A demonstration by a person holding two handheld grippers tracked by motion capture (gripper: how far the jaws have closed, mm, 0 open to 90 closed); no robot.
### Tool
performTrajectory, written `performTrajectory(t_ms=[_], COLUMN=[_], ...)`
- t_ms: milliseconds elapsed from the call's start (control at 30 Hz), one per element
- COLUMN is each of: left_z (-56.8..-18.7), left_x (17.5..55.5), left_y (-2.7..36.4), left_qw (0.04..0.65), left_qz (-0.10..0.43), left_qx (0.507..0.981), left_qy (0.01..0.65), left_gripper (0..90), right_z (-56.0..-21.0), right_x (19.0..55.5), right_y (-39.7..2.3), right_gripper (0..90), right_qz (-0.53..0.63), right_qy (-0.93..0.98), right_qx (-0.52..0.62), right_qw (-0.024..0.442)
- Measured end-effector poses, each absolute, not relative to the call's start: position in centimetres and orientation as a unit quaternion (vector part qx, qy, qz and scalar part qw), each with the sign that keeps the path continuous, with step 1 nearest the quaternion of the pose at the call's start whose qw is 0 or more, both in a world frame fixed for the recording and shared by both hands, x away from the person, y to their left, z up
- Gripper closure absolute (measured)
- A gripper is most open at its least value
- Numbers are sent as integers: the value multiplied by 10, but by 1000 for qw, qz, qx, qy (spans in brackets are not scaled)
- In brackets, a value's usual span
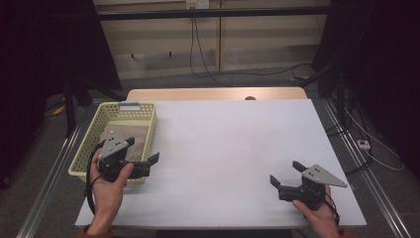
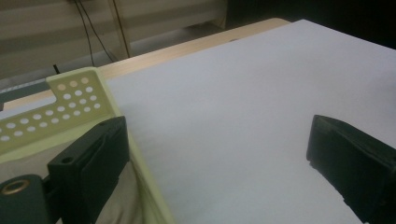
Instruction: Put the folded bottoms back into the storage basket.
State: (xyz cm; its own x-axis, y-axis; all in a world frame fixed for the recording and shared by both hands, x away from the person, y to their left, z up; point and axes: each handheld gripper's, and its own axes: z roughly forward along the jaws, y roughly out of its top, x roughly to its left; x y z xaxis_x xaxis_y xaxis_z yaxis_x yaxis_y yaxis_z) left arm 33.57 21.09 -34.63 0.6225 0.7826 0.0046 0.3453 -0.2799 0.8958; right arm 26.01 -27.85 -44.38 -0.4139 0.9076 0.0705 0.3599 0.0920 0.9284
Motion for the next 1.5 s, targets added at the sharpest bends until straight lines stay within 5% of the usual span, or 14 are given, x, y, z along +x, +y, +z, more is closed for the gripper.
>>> performTrajectory(t_ms=[900, 1500], left_z=[-369, -406], left_x=[345, 338], left_y=[147, 142], left_qw=[458, 447], left_qz=[186, 169], left_qx=[809, 816], left_qy=[319, 326], left_gripper=[61, 61], right_z=[-444, -444], right_x=[260, 260], right_y=[-278, -278], right_gripper=[46, 46], right_qz=[490, 490], right_qy=[685, 687], right_qx=[462, 460], right_qw=[278, 276])
